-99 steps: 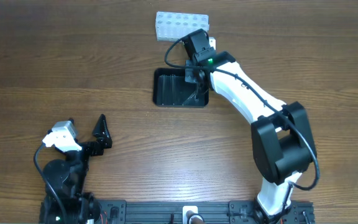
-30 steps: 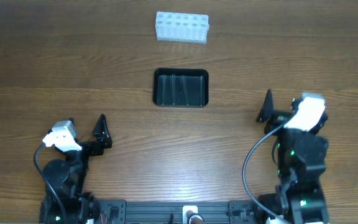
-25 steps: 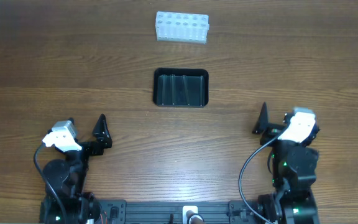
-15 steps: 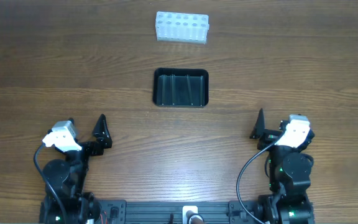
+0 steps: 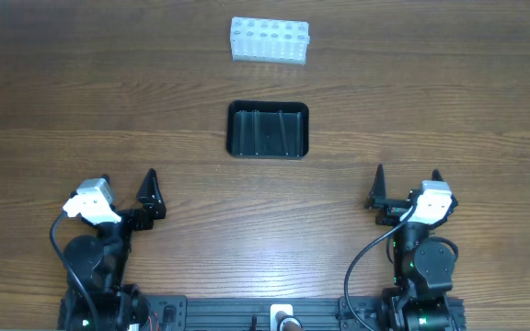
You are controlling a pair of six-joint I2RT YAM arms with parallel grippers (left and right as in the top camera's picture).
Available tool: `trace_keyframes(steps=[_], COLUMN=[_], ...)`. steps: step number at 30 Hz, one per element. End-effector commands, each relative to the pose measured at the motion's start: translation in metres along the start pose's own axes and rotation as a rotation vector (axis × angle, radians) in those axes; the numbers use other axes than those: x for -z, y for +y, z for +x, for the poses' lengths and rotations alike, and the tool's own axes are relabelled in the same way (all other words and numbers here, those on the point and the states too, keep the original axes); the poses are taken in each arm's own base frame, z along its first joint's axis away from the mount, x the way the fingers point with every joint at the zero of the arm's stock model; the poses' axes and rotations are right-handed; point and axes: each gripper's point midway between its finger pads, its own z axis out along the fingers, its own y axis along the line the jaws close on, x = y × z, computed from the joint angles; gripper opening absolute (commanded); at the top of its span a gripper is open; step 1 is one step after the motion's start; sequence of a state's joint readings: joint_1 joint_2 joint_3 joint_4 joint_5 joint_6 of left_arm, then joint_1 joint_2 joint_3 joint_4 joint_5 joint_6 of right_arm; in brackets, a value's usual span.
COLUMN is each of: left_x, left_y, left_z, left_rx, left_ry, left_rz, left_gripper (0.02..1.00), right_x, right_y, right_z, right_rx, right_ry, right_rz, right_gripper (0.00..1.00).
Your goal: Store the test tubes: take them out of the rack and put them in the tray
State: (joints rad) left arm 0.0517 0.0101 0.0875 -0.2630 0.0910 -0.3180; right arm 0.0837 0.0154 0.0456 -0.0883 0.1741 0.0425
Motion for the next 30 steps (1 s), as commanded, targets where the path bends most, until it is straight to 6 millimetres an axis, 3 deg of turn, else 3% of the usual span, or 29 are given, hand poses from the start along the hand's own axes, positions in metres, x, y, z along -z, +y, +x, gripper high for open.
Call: trace_keyframes(steps=[1,30], left_x=[-0.0002,-0.0002], left_y=[-0.002,-0.002], left_z=[0.0026,0.0026], left_rx=[0.0,0.0], left_ry=[0.006,0.006], left_rz=[0.013,0.013], left_gripper=[1.0,1.0], right_x=[-0.0025,-0.0026], right_y=[0.0023,0.002], right_z=[0.006,0.0109], right_rx=[0.019,0.022], right_ry=[-0.017,0.004], right_rz=[-0.015,-0.014], right_gripper=[0.991,0.993])
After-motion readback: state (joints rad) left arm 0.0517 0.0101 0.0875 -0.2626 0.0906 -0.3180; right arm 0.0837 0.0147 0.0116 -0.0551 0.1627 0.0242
